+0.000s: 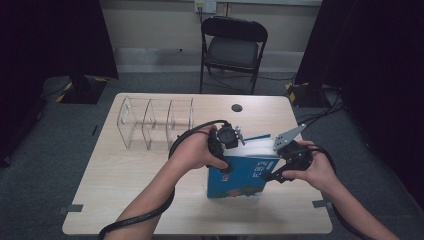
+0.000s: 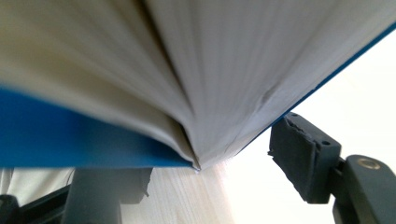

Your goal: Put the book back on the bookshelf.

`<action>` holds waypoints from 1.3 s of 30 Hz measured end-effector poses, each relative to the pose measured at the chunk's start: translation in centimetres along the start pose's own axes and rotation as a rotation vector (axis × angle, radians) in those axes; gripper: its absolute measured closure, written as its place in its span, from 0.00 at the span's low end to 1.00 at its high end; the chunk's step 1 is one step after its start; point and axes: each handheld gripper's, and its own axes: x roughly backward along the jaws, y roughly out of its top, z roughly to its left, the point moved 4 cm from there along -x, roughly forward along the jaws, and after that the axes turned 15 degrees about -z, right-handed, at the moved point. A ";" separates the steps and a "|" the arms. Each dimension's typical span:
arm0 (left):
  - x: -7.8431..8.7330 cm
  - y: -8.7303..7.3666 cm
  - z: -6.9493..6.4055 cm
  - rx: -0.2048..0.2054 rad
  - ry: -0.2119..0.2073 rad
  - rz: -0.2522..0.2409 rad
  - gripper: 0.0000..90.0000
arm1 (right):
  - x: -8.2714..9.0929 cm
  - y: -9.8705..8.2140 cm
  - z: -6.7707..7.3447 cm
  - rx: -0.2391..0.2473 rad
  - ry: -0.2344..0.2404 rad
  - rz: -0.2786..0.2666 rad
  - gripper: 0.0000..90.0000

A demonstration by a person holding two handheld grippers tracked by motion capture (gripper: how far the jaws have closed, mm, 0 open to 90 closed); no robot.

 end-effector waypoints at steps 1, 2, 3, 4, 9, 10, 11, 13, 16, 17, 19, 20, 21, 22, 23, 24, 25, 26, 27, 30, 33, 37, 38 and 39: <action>0.0 0.0 0.0 0.000 0.000 0.000 0.50 | 0.0 0.0 0.0 0.000 0.000 0.000 0.38; 0.0 0.0 -0.2 -0.005 -0.005 0.003 0.51 | 0.1 -0.1 0.1 -0.004 -0.003 0.000 0.38; 0.0 0.0 -0.2 -0.015 -0.006 0.010 0.52 | 0.0 -0.1 0.1 -0.008 0.005 -0.011 0.38; 0.0 0.0 -0.3 -0.012 -0.009 0.016 0.52 | 0.1 -0.2 0.0 0.000 0.004 -0.010 0.38; 0.0 -0.1 -0.4 0.001 -0.006 0.044 0.55 | 0.2 -1.1 -0.1 -0.001 -0.005 -0.006 0.36; 0.0 0.0 -0.4 0.003 -0.004 0.042 0.55 | 0.3 -1.3 -0.1 -0.007 -0.002 0.001 0.35; 0.0 0.0 -0.4 0.000 -0.005 0.042 0.55 | 0.3 -1.6 -0.1 -0.008 -0.006 -0.001 0.35; -0.1 0.0 -0.4 0.003 -0.008 0.052 0.56 | 0.4 -2.0 -0.2 -0.017 -0.008 -0.008 0.34; -0.1 0.0 -0.4 0.006 -0.013 0.058 0.60 | 0.7 -2.7 -0.6 -0.029 -0.003 -0.033 0.34; 0.0 -0.1 -0.5 0.044 -0.029 0.059 0.64 | 0.8 -3.0 -0.7 -0.040 -0.005 -0.041 0.33; 0.1 -0.1 -0.6 0.051 -0.029 0.061 0.65 | 0.9 -3.3 -0.8 -0.044 -0.010 -0.042 0.33; 0.1 -0.1 -0.6 0.075 -0.013 0.062 0.66 | 0.9 -4.0 -0.9 -0.062 -0.015 -0.051 0.32; 0.1 -0.2 -0.6 0.089 -0.009 0.060 0.66 | 0.8 -4.3 -0.9 -0.069 -0.013 -0.056 0.31; 0.1 -0.1 -0.6 0.087 -0.005 0.063 0.67 | 0.7 -4.6 -1.0 -0.077 -0.015 -0.061 0.31; 0.2 -0.1 -0.6 0.090 -0.004 0.062 0.67 | 0.5 -5.1 -1.1 -0.090 -0.015 -0.068 0.30; 0.2 -0.1 -0.6 0.088 -0.004 0.064 0.67 | 0.4 -5.3 -1.1 -0.093 -0.016 -0.068 0.29; 0.2 -0.1 -0.6 0.087 -0.001 0.066 0.67 | 0.2 -5.8 -1.1 -0.099 -0.019 -0.066 0.28; 0.2 -0.1 -0.6 0.091 0.000 0.068 0.67 | 0.0 -6.2 -1.1 -0.103 -0.025 -0.063 0.26; 0.2 -0.2 -0.7 0.107 0.003 0.066 0.68 | -0.3 -6.5 -1.1 -0.105 -0.022 -0.064 0.25; 0.3 -0.2 -0.6 0.133 0.012 0.061 0.68 | -1.0 -7.6 -1.1 -0.136 -0.018 -0.071 0.22; 0.4 -0.4 -0.4 0.143 0.026 0.057 0.68 | -1.8 -8.6 -1.1 -0.147 -0.011 -0.079 0.20; 0.8 -0.6 -0.2 0.165 0.035 0.068 0.68 | -2.8 -9.8 -1.0 -0.148 -0.022 -0.064 0.19; 0.8 -0.6 -0.2 0.165 0.035 0.068 0.68 | -2.8 -9.8 -1.0 -0.148 -0.022 -0.064 0.19; 0.8 -0.6 -0.2 0.178 0.033 0.065 0.68 | -3.0 -10.1 -0.9 -0.152 -0.025 -0.059 0.19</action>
